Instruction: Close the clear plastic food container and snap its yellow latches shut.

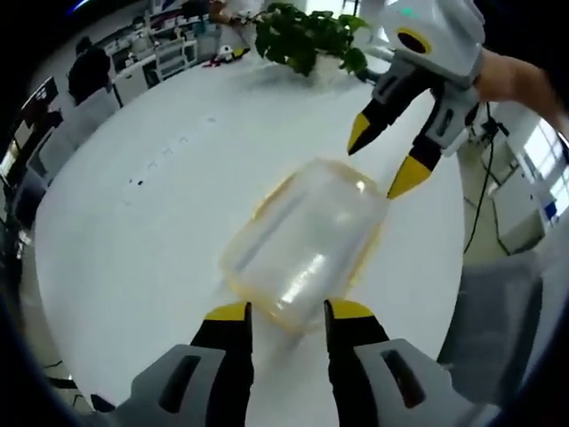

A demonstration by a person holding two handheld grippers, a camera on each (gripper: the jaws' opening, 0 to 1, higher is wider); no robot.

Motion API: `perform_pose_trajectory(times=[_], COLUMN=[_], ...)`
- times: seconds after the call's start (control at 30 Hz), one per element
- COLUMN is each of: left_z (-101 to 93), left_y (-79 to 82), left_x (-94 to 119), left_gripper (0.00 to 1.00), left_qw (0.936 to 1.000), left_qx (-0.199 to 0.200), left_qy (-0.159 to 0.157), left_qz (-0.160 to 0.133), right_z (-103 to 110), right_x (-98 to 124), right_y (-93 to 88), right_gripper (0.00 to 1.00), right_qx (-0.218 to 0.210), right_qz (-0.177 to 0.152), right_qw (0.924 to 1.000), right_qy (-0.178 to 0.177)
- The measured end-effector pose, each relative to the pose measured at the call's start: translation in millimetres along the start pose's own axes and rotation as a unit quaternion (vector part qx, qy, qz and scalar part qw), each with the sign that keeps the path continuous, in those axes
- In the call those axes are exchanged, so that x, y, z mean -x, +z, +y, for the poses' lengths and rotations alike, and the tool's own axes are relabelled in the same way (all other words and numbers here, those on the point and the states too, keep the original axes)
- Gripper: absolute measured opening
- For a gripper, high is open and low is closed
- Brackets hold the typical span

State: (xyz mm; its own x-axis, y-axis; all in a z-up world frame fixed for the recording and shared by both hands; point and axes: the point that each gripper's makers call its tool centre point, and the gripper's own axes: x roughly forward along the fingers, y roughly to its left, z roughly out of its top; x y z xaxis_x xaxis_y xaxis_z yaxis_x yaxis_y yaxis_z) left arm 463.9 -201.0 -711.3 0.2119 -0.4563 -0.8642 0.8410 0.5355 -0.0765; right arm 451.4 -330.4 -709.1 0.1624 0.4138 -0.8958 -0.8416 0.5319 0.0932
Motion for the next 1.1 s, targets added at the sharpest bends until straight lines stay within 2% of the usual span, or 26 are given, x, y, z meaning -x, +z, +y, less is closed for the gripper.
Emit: perform_pose_trajectory(times=[0.13, 0.3, 0.43, 0.63, 0.83, 0.93, 1.03, 1.1], left_z=[0.3, -4.3, -9.0, -10.4, -13.1, -12.8, -13.2, -14.0], left_y=[1.8, 7.8, 7.3, 6.6, 5.4, 5.6, 4.8, 6.1], left_x=[1.7, 4.1, 5.6, 4.5, 5.5, 5.1, 5.5, 5.6], left_gripper=[0.29, 0.29, 0.29, 0.29, 0.29, 0.29, 0.29, 0.28], left_qw=[0.9997, 0.9983, 0.9955, 0.9923, 0.9847, 0.9813, 0.9734, 0.9714], left_qx=[-0.024, -0.057, -0.093, -0.120, -0.168, -0.184, -0.219, -0.228], left_qy=[-0.001, -0.010, -0.015, -0.021, -0.026, -0.027, -0.028, -0.028], left_qz=[0.006, 0.001, 0.011, 0.022, 0.040, 0.048, 0.061, 0.061], right_z=[2.5, 5.8, 8.0, 11.8, 13.7, 14.2, 16.1, 15.6], right_x=[0.6, 0.8, 1.5, 1.0, -0.5, -0.4, -0.8, -1.6], right_y=[0.3, 2.4, 2.3, 1.8, -0.3, 0.7, 0.5, 0.1], right_gripper=[0.38, 0.38, 0.38, 0.39, 0.38, 0.37, 0.37, 0.36], right_qx=[0.046, 0.077, 0.101, 0.141, 0.174, 0.209, 0.221, 0.226], right_qz=[0.012, 0.016, 0.020, 0.031, 0.038, 0.040, 0.043, 0.044], right_qw=[0.9988, 0.9969, 0.9947, 0.9895, 0.9838, 0.9771, 0.9741, 0.9731], right_qy=[-0.004, 0.002, 0.008, 0.014, 0.017, 0.012, 0.015, 0.017])
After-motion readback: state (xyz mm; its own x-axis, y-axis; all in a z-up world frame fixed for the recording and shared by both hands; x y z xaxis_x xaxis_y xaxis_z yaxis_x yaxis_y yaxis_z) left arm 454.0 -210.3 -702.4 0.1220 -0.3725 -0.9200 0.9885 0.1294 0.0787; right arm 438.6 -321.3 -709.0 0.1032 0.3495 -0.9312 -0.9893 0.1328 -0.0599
